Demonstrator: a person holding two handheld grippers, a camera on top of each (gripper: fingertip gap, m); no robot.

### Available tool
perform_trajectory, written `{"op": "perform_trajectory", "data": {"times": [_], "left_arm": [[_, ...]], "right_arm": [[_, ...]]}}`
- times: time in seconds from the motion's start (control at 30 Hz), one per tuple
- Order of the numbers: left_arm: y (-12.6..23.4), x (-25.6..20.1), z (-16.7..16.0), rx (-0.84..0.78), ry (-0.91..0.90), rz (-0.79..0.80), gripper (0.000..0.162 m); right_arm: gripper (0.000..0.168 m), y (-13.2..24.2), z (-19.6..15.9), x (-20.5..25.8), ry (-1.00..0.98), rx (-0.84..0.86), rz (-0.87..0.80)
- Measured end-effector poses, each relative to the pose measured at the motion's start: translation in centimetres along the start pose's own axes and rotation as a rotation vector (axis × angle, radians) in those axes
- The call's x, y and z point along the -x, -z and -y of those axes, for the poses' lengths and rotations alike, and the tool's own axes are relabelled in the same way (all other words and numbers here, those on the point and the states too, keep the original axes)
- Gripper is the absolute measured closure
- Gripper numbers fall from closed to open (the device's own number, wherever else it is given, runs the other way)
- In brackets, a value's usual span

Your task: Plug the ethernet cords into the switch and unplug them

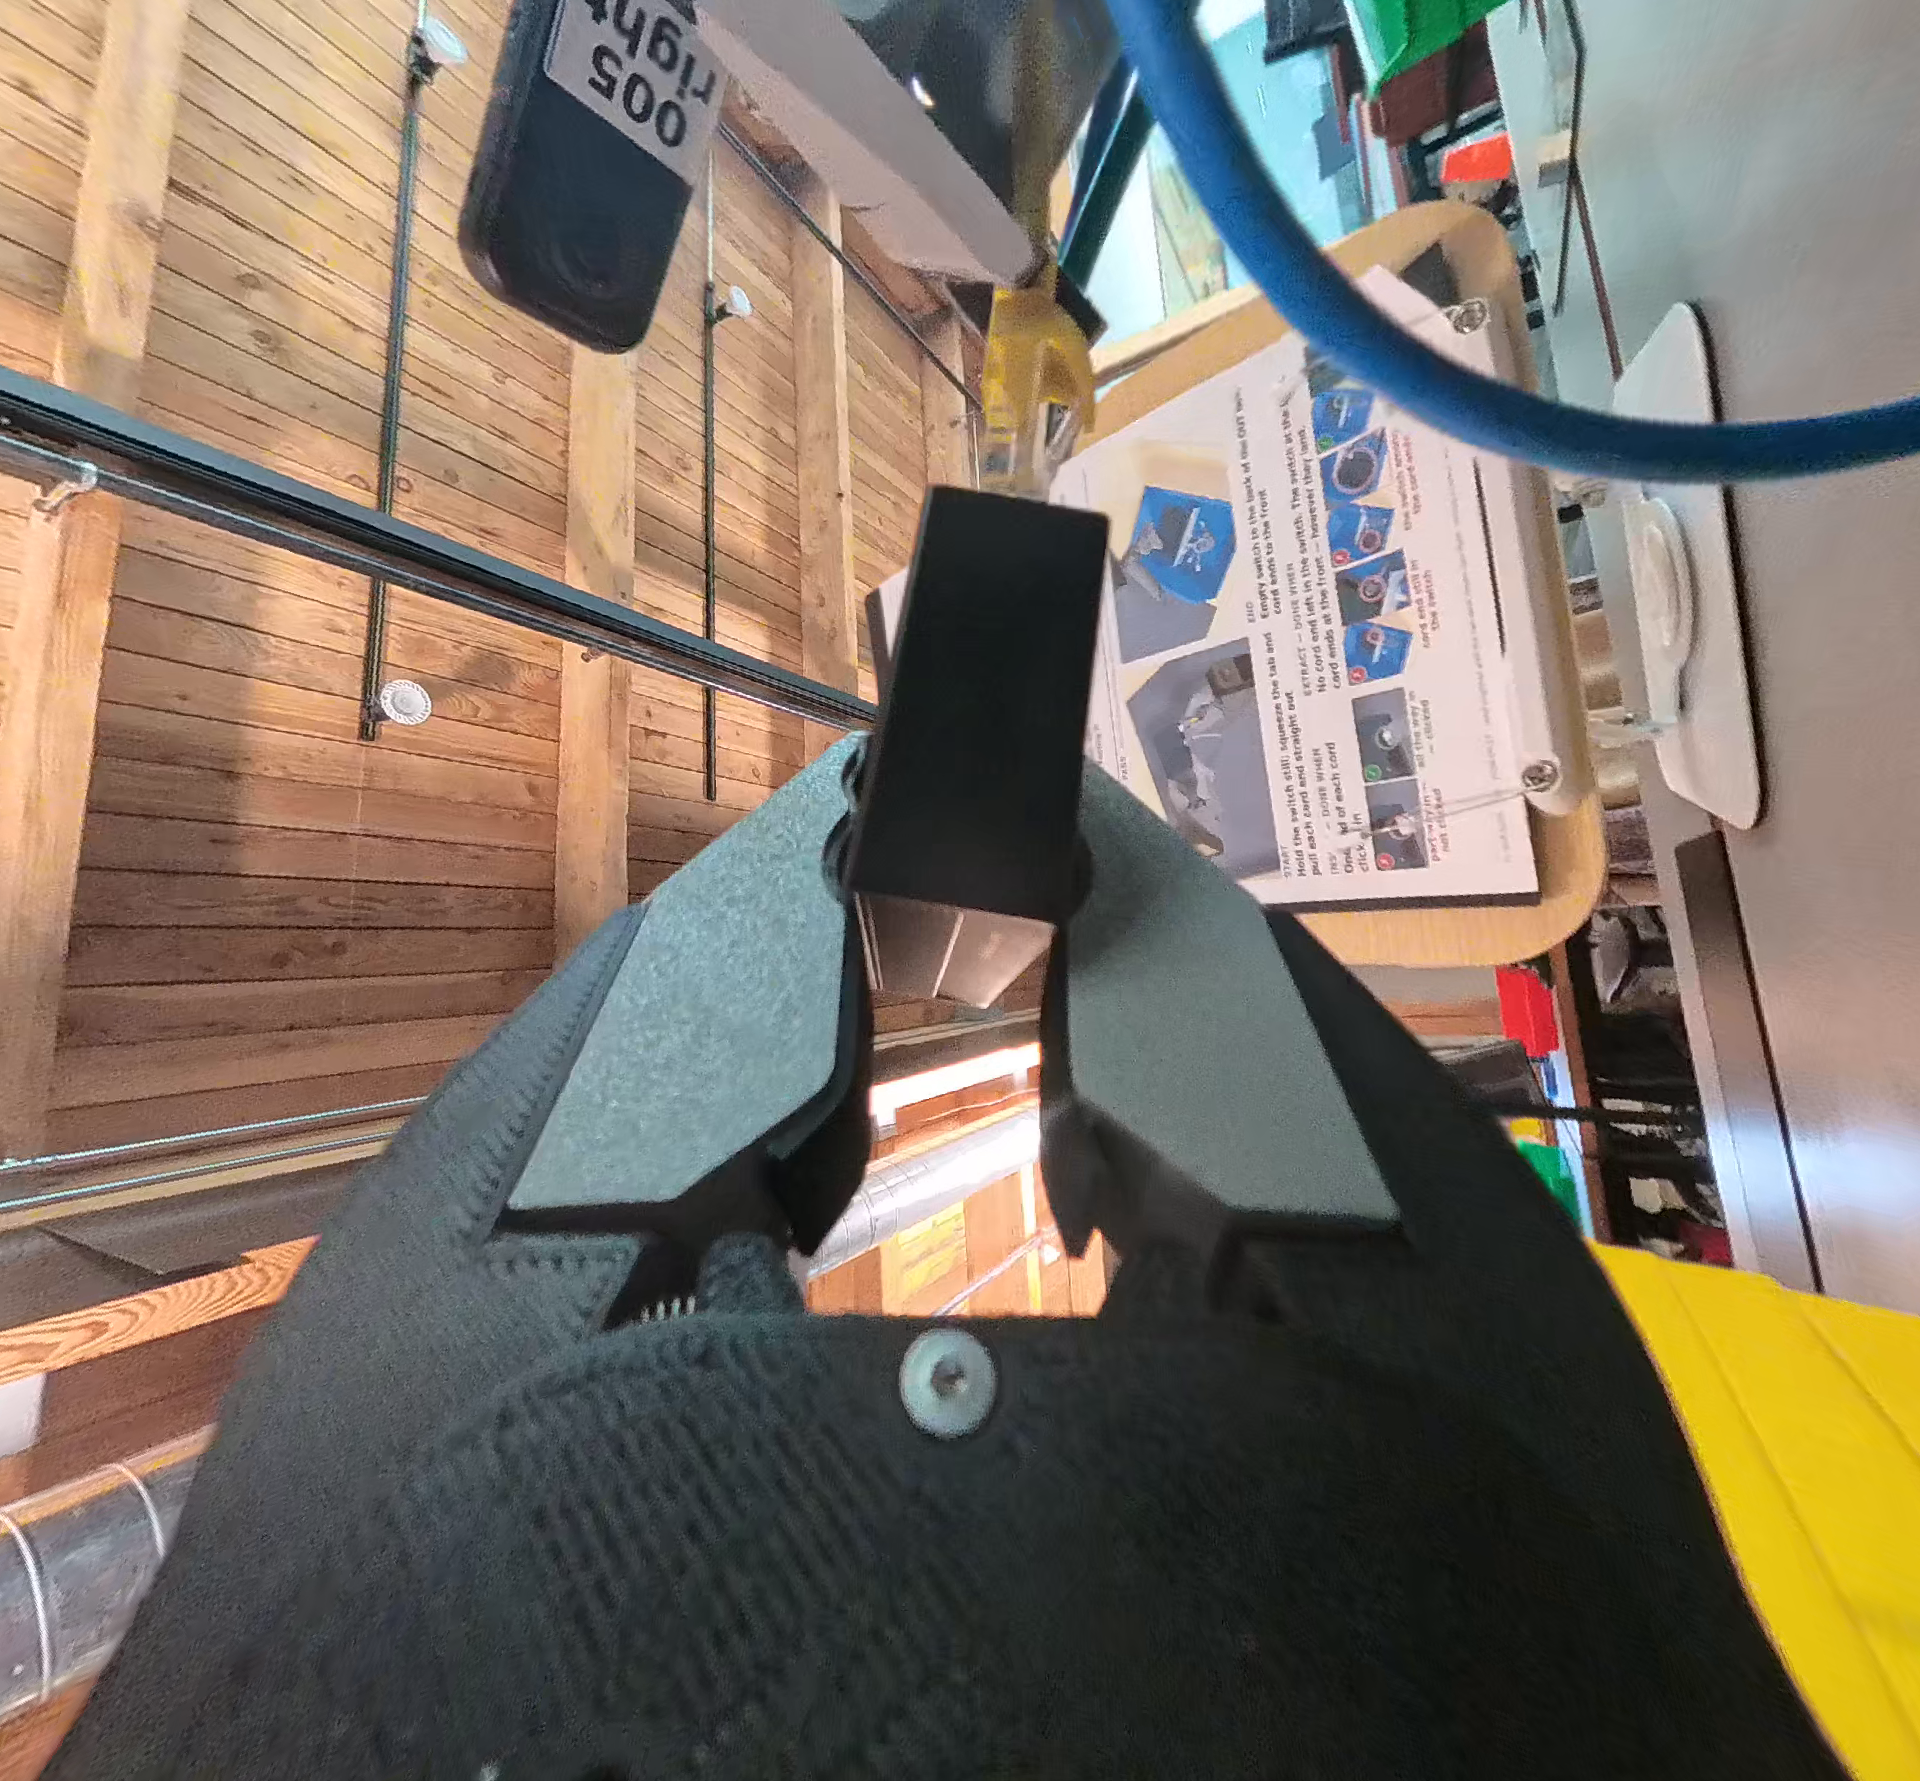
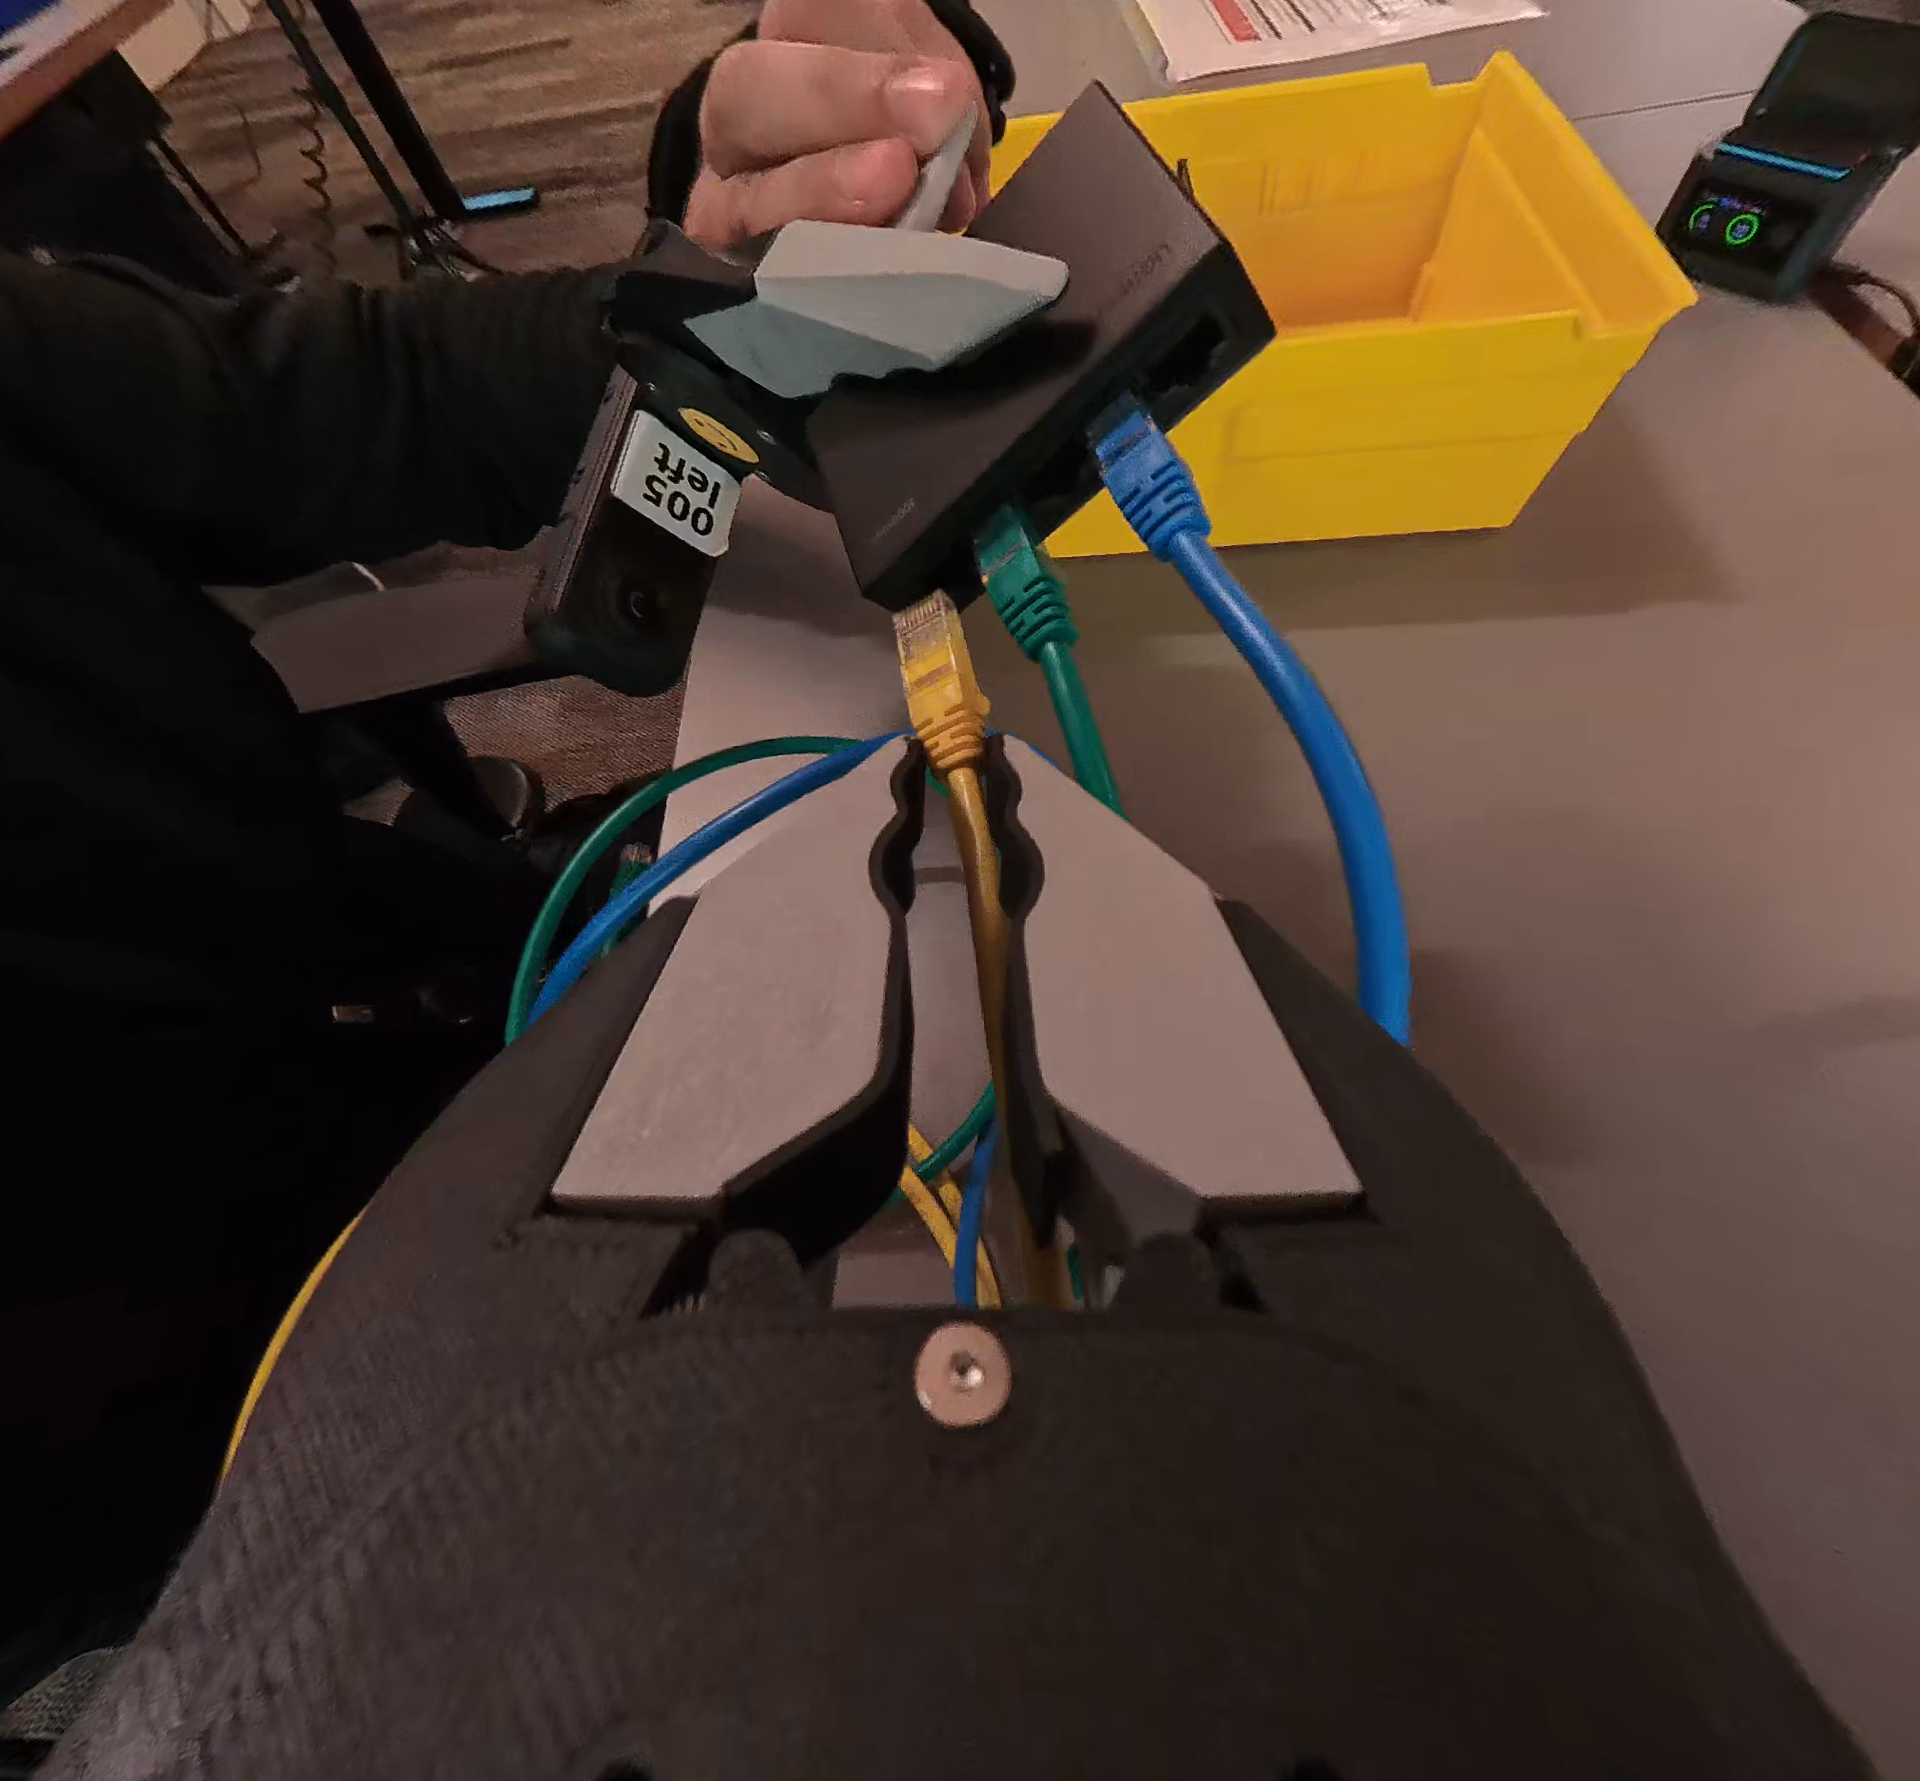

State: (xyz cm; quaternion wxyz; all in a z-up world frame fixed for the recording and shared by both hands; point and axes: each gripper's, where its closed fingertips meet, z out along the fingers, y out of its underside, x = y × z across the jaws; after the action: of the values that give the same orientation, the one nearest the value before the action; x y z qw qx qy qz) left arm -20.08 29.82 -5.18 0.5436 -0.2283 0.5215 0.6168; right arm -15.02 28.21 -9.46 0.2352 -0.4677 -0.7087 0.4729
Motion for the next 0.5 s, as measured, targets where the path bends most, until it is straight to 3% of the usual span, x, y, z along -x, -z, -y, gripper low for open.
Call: {"op": "perform_trajectory", "data": {"times": [0.2,0.5], "left_arm": [[0.47,-0.06,0.26,-0.020,0.000,0.003,0.131],[0.53,0.12,0.47,-0.031,0.009,0.013,0.131]], "right_arm": [[0.160,-0.51,0.39,0.23,0.056,0.022,-0.079],[0.160,-0.40,0.39,0.49,0.009,0.003,-0.047]]}}
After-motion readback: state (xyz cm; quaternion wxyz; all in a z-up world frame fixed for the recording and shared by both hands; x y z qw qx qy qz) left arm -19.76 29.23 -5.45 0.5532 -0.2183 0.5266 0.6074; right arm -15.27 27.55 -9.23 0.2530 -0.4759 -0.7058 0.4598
